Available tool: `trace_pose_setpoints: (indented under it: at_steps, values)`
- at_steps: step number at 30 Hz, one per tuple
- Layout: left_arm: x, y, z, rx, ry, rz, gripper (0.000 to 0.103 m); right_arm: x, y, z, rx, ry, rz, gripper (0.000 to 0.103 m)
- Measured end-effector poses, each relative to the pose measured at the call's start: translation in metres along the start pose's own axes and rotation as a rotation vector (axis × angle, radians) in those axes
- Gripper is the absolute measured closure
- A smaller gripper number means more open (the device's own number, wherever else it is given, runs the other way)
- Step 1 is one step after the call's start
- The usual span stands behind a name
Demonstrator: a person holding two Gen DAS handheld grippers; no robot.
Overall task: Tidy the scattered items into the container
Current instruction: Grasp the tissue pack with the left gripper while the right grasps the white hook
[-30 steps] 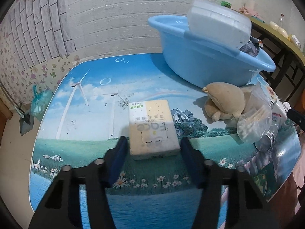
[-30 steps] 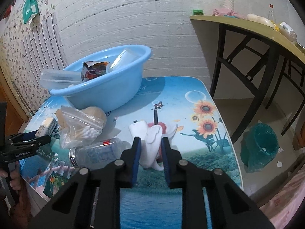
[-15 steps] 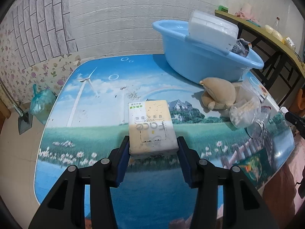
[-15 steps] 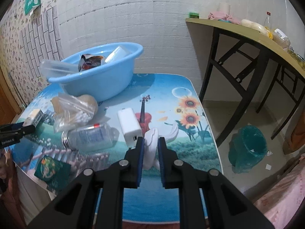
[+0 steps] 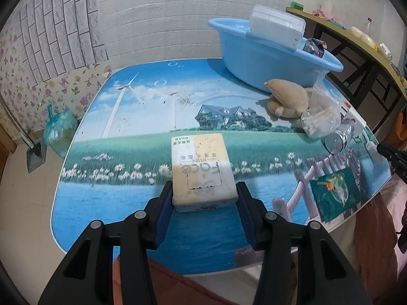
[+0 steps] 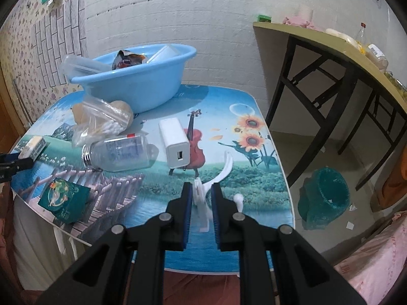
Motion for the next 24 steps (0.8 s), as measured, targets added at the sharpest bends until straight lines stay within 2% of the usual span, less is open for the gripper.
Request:
trace_pose_setpoints:
  at_steps: [2, 4, 6, 7, 13, 24]
  values:
    - [0.000, -0.001, 0.001, -0.003, 0.000, -0.001, 0.055, -0.001, 0.000, 0.000, 0.001, 0.002, -0.003, 0.080]
    - [-0.001, -0.001, 0.001, -0.004, 0.004, -0.003, 0.055, -0.002, 0.001, 0.000, -0.001, 0.002, -0.005, 0.061]
    - [-0.001, 0.000, 0.001, -0.002, 0.005, -0.005, 0.055, -0.002, 0.002, 0.002, -0.005, 0.001, -0.009, 0.049]
    - [-0.001, 0.000, 0.001, -0.002, 0.006, -0.006, 0.054, -0.002, 0.004, 0.003, 0.006, 0.003, -0.005, 0.046]
    - [0.001, -0.002, 0.000, -0.010, 0.012, -0.020, 0.040, 0.005, 0.018, 0.008, 0.068, -0.029, -0.012, 0.046]
    - [0.011, 0.001, -0.003, 0.010, 0.037, -0.041, 0.026, 0.022, 0.018, 0.010, 0.088, -0.043, -0.014, 0.046]
Point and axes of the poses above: each gripper's, at about its wrist camera, not at the fingertips, and x roughly the way its jaws point, y to its right, z to its underside, the point moved 1 cm from there along x, roughly the way its jaws point, and after that the axes turned 6 degrees about -y, right-handed, at the moved point
